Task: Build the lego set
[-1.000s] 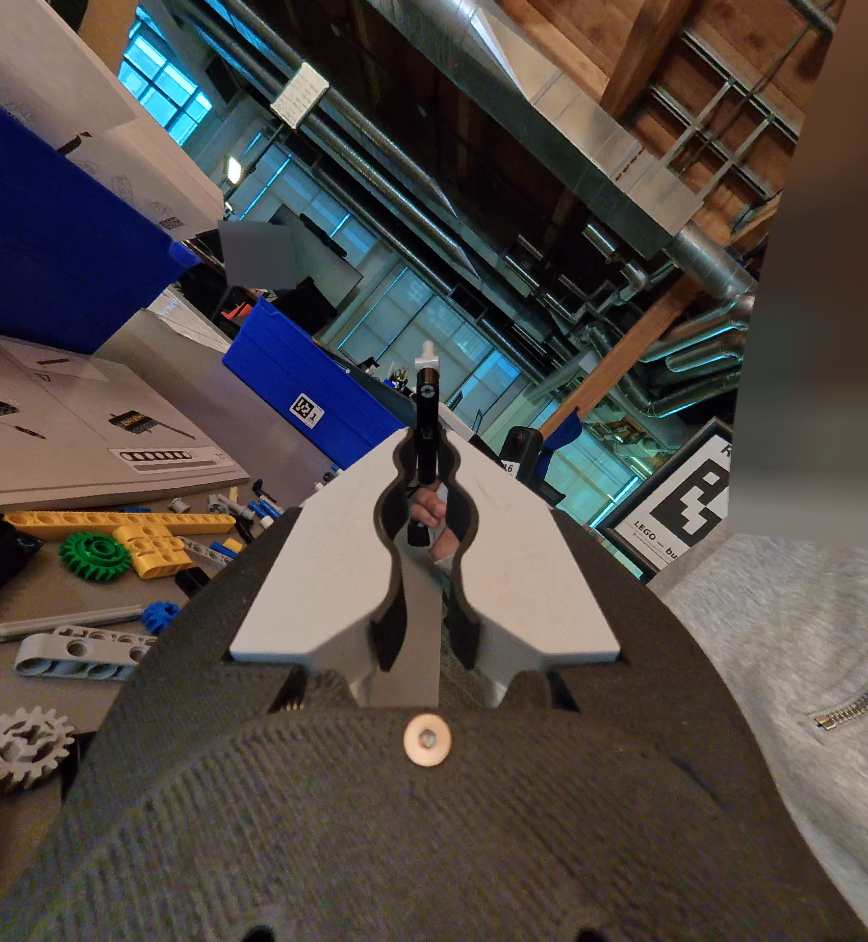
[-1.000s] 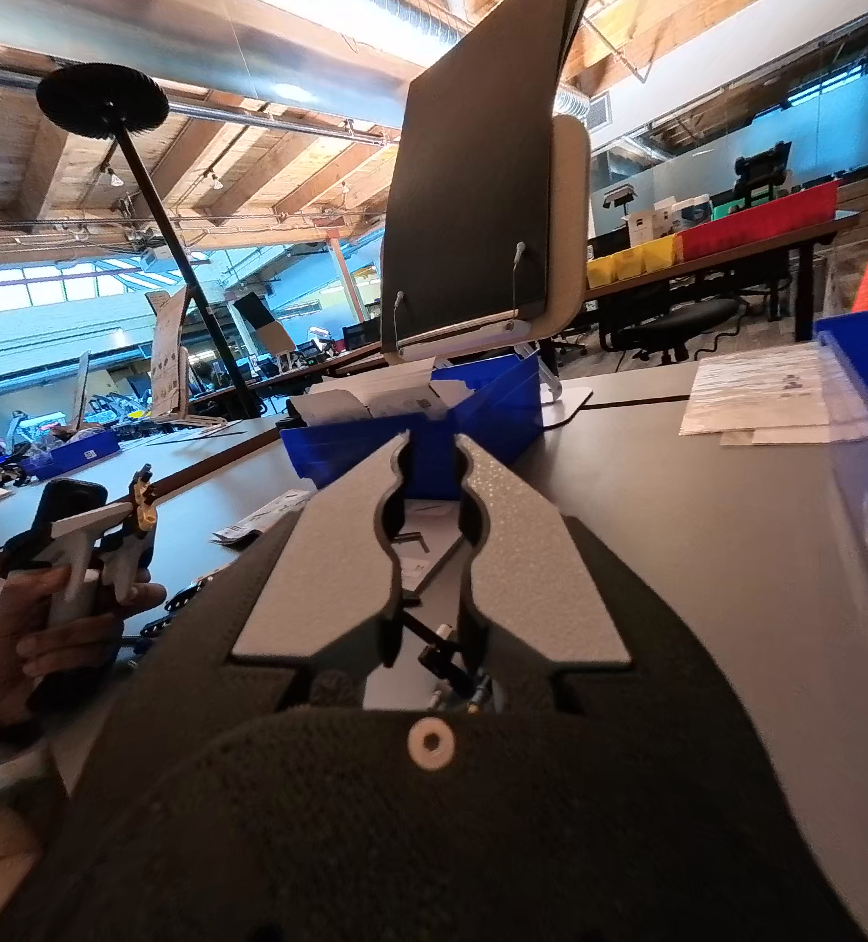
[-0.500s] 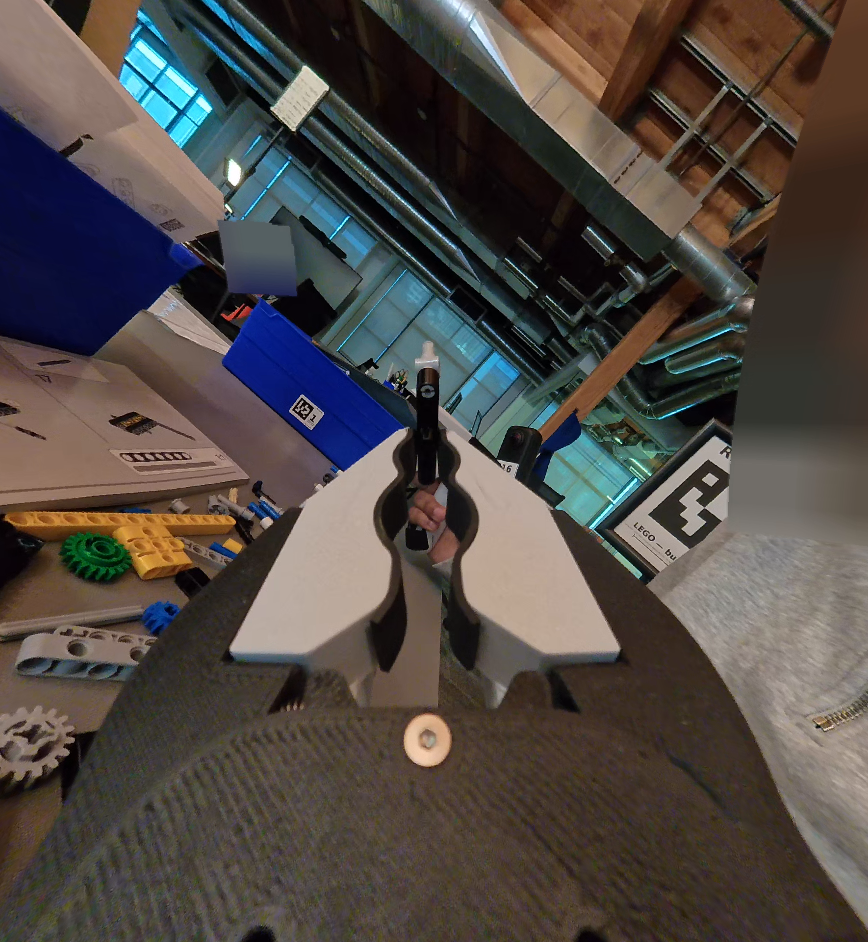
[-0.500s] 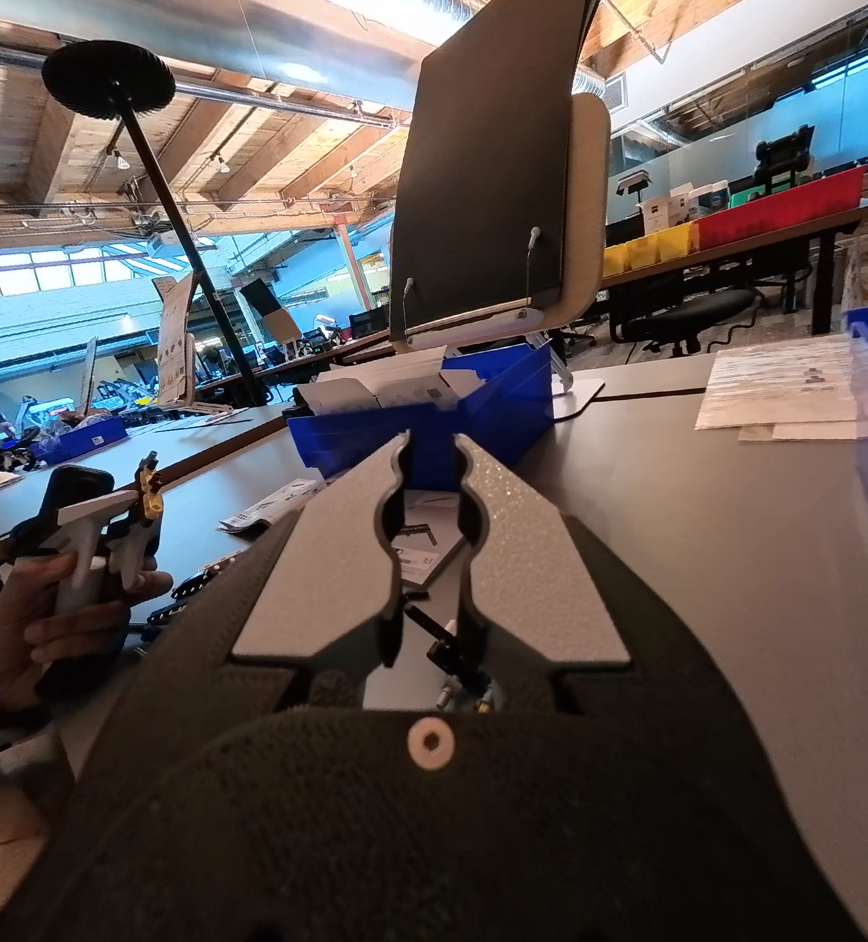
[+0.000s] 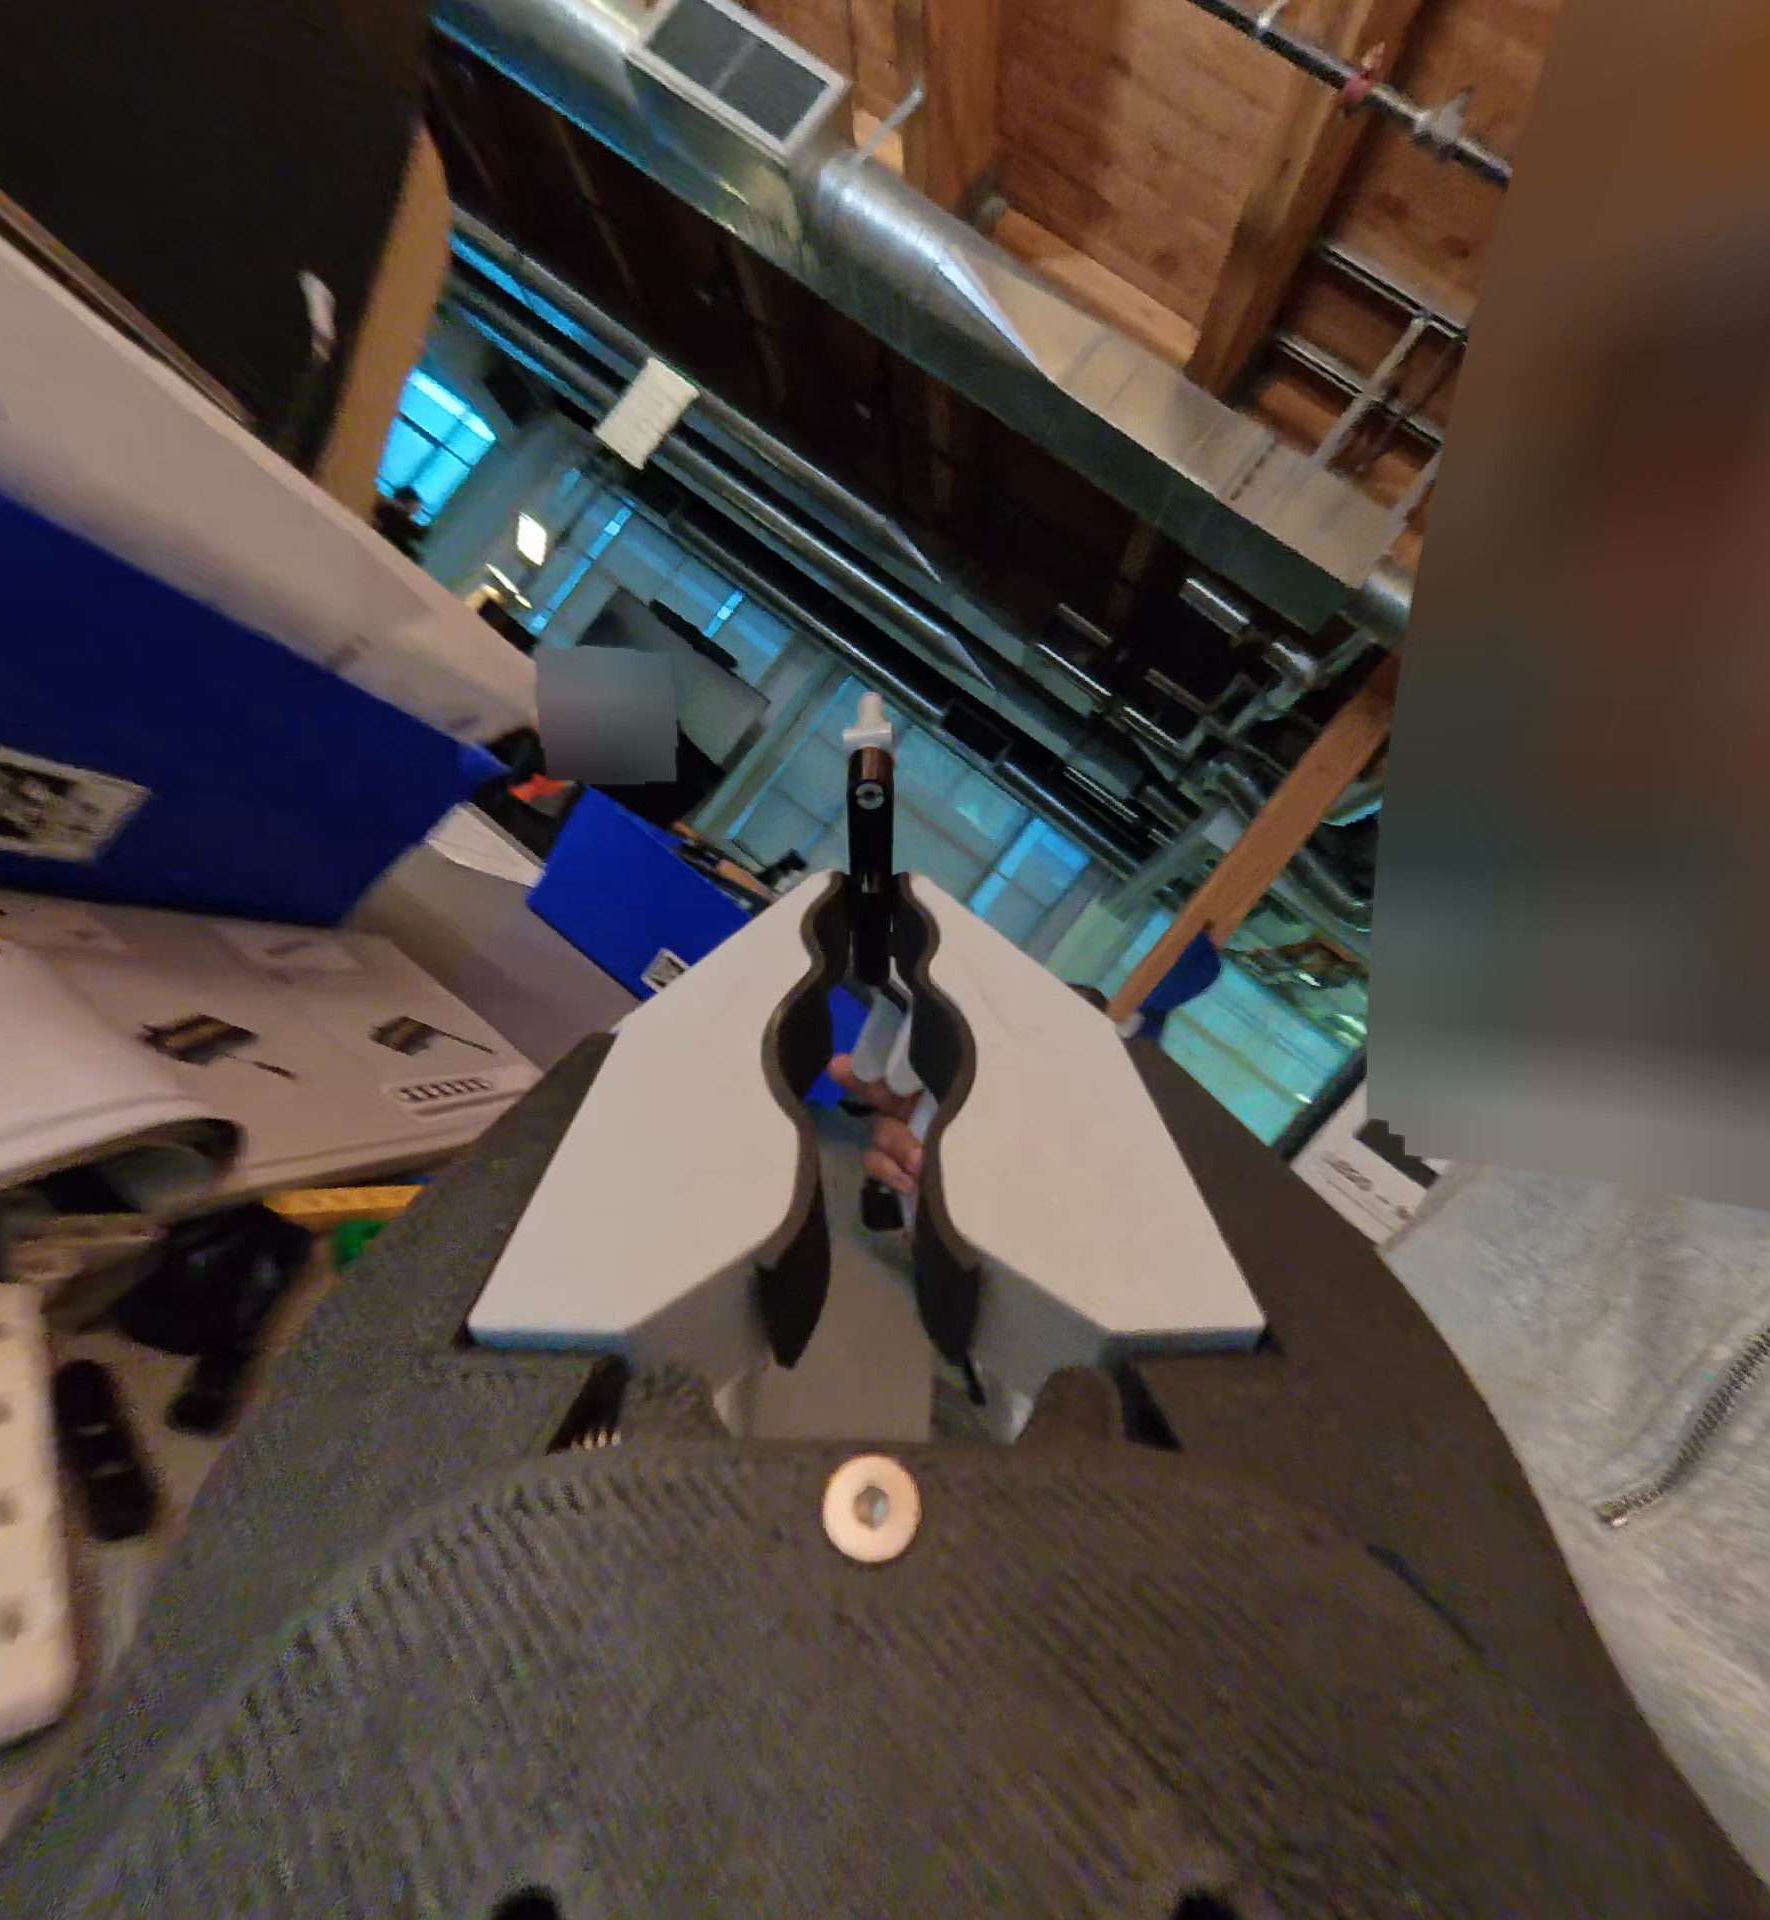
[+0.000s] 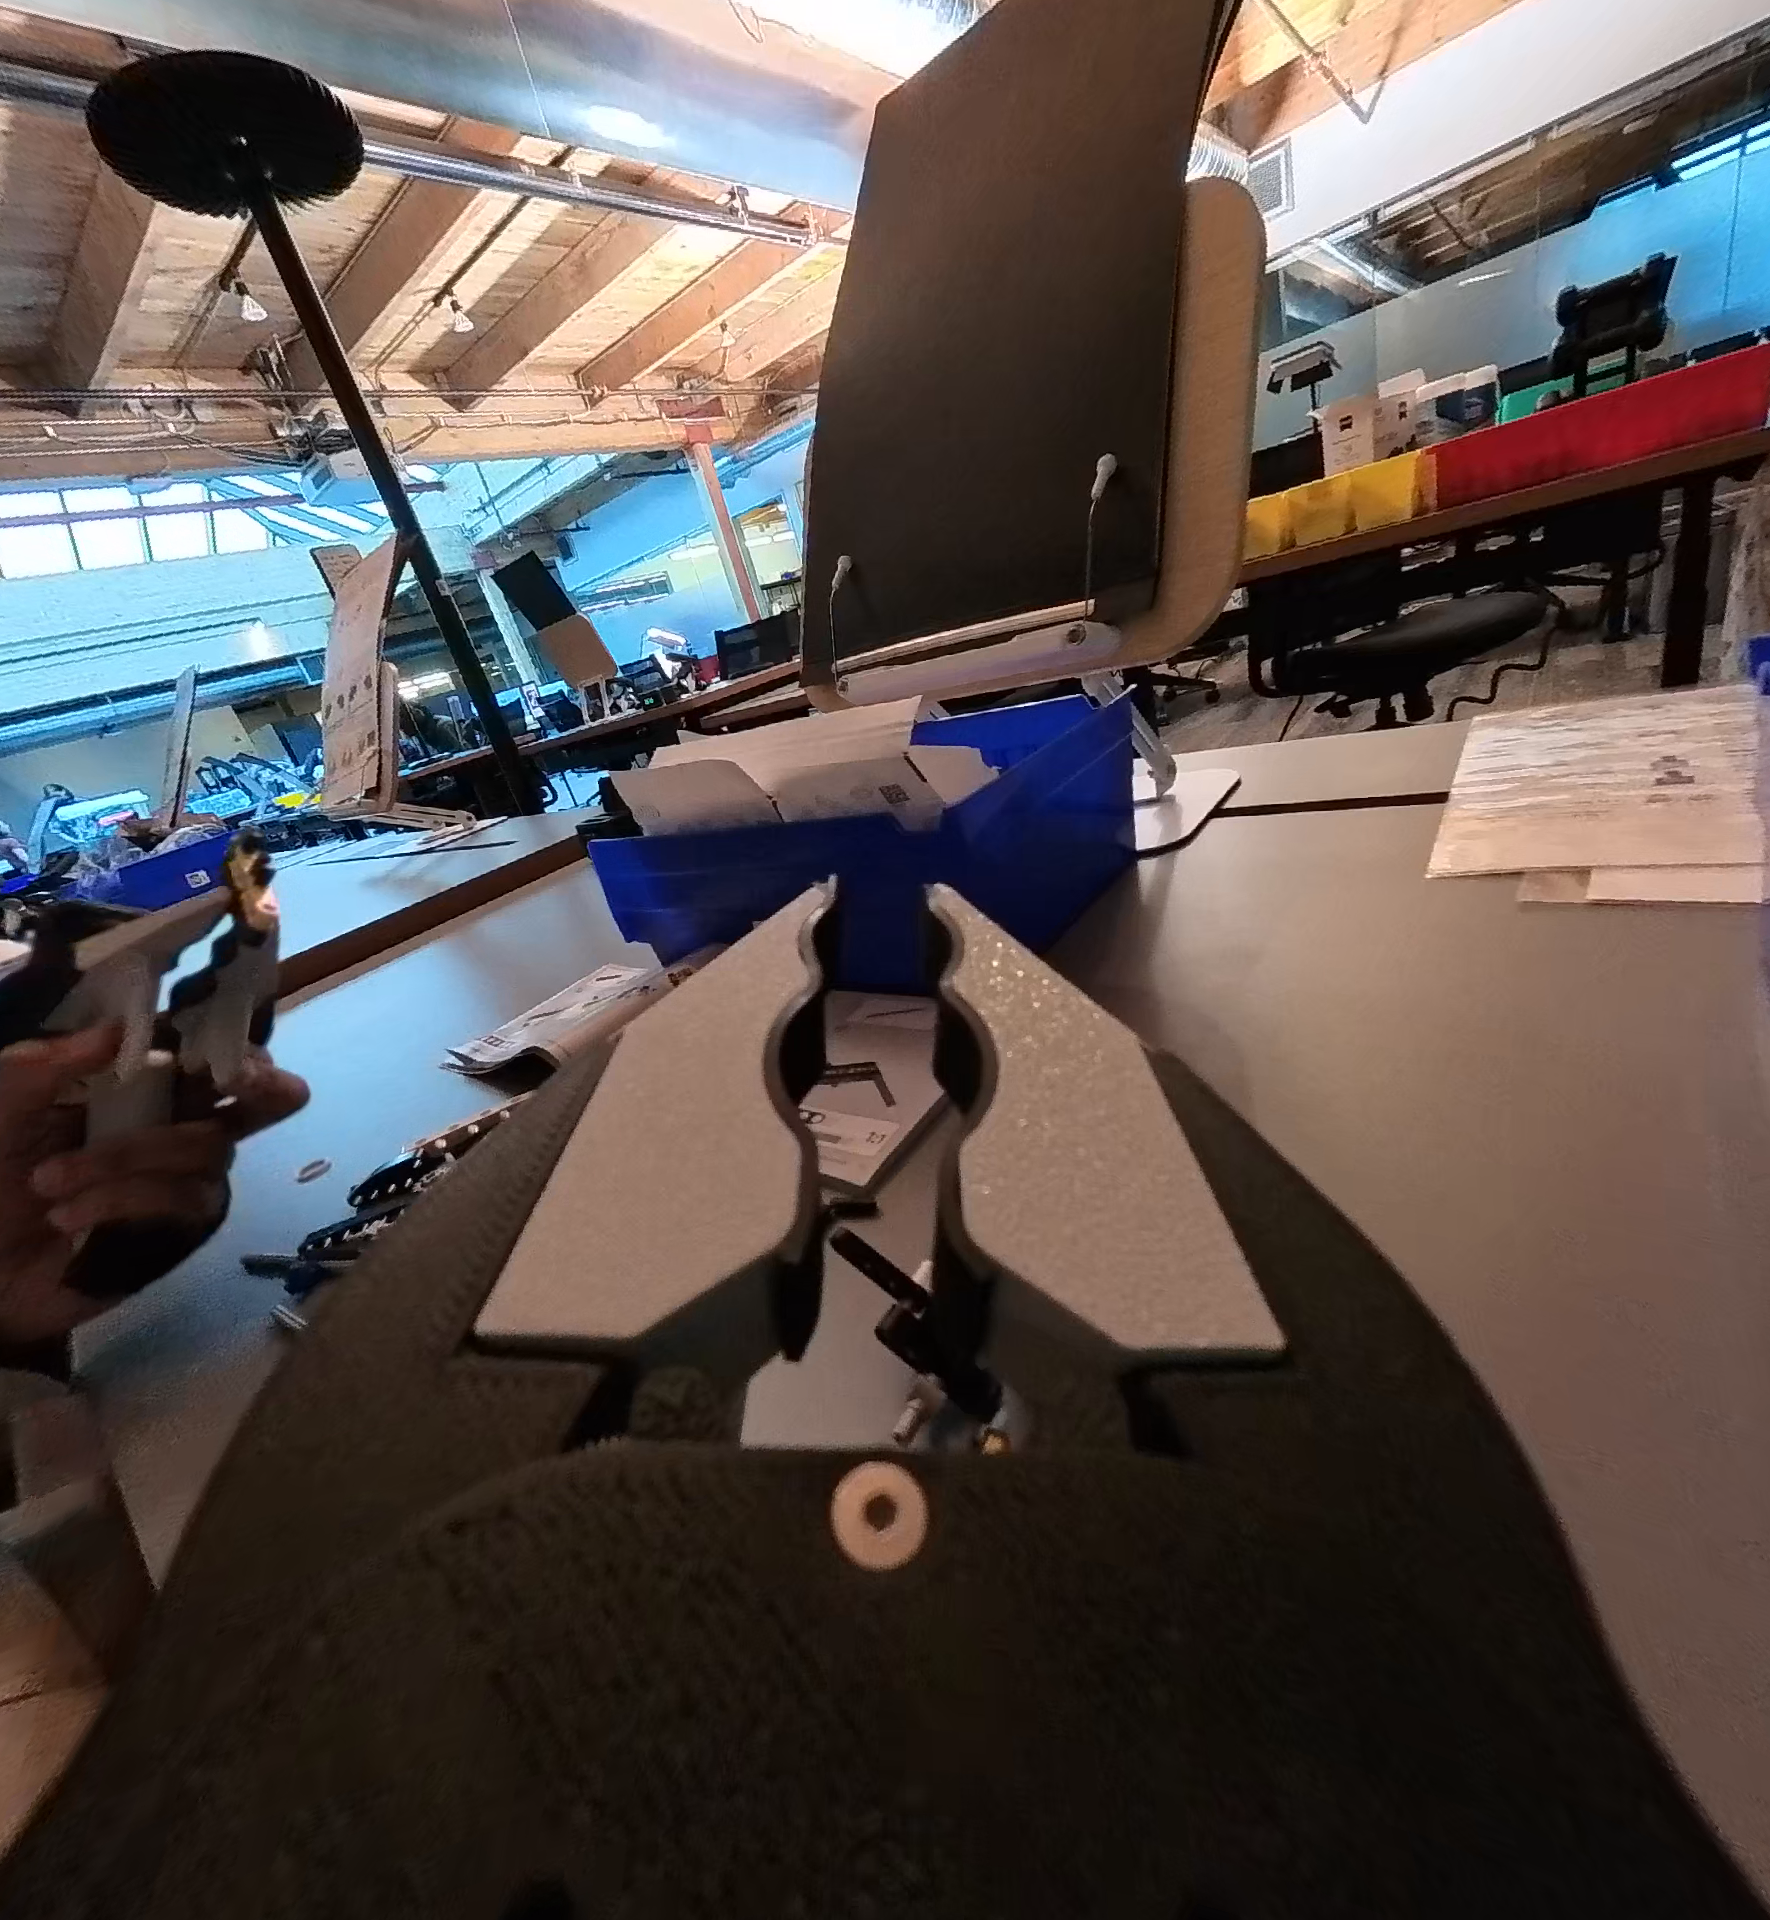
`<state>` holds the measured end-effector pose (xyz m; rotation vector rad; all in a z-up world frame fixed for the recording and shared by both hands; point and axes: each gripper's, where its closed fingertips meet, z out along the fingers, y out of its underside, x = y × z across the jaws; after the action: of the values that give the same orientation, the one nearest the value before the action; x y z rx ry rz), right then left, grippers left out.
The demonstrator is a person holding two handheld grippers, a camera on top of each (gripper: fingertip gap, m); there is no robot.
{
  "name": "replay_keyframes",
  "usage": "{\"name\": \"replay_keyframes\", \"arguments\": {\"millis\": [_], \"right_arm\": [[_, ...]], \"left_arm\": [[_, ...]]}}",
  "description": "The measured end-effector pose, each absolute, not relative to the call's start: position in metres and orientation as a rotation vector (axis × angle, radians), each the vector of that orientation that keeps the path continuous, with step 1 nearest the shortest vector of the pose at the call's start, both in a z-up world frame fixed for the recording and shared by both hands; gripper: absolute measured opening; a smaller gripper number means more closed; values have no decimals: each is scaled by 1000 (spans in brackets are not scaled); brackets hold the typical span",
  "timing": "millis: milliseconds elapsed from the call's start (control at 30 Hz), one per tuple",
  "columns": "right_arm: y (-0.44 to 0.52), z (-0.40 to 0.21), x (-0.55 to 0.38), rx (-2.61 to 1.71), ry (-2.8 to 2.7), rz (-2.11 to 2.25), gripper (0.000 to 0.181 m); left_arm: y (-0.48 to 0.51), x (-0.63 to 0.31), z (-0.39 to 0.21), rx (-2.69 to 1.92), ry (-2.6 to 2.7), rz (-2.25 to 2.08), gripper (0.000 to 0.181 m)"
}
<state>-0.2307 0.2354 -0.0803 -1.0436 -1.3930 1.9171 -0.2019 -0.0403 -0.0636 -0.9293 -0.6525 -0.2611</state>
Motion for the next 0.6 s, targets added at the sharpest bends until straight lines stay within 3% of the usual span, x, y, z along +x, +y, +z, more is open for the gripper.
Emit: {"name": "replay_keyframes", "arguments": {"millis": [33,200,600], "right_arm": [[235,-81,-231,-1043,-1397,1916,12],[230,-82,-231,-1035,-1413,1911,12],[210,-88,-229,-988,-1505,1872,12]], "left_arm": [[-51,-205,-62,-924,-668,-229,6],[-99,-224,-73,-898,-811,-130,6],[-86,-229,-104,-1034,-875,-195,6]]}}
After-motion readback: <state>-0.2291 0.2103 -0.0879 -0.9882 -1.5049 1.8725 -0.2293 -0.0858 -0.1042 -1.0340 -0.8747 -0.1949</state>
